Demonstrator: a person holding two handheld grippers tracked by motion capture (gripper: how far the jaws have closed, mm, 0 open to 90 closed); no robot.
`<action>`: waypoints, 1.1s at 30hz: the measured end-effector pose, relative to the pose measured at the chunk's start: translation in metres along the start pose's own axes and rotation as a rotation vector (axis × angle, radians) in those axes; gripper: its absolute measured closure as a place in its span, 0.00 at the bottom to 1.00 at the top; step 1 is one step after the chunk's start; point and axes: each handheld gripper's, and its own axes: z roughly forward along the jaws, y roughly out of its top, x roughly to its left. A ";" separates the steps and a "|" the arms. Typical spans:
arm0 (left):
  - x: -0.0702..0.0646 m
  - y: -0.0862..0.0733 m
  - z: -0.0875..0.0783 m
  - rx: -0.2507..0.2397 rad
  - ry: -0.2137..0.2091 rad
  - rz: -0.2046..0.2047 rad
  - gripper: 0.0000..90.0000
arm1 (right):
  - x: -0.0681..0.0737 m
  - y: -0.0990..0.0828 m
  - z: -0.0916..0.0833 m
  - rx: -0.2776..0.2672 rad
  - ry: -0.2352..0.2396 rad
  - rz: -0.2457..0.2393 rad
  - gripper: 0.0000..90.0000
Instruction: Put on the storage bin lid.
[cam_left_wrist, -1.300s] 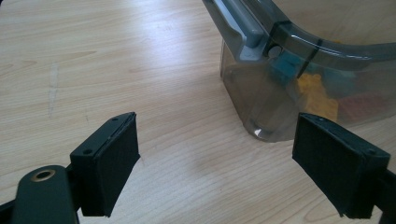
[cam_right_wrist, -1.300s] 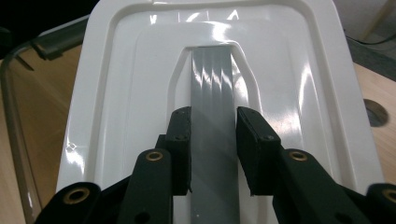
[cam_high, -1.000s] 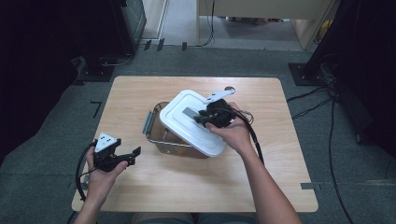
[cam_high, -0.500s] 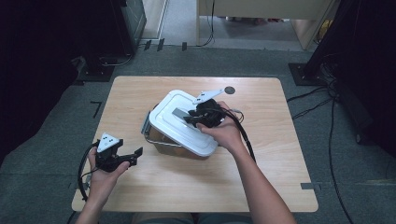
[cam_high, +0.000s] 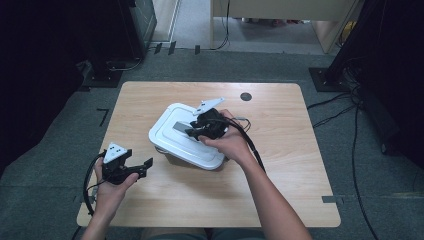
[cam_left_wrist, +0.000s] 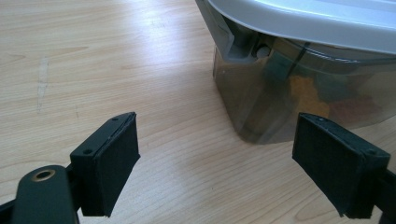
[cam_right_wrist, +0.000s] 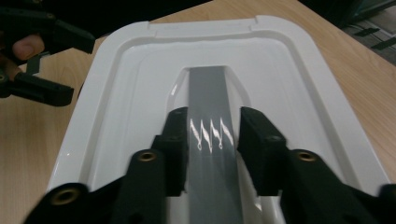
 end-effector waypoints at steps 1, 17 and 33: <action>0.000 0.000 0.000 0.002 0.001 -0.001 0.16 | 0.000 0.000 -0.001 -0.005 -0.013 0.007 0.60; 0.000 0.003 -0.002 -0.006 -0.002 -0.012 0.16 | -0.030 -0.048 -0.083 -0.099 -0.273 0.226 0.47; -0.004 0.009 -0.002 -0.011 -0.013 -0.025 0.16 | -0.036 -0.070 -0.075 -0.058 -0.325 0.360 0.38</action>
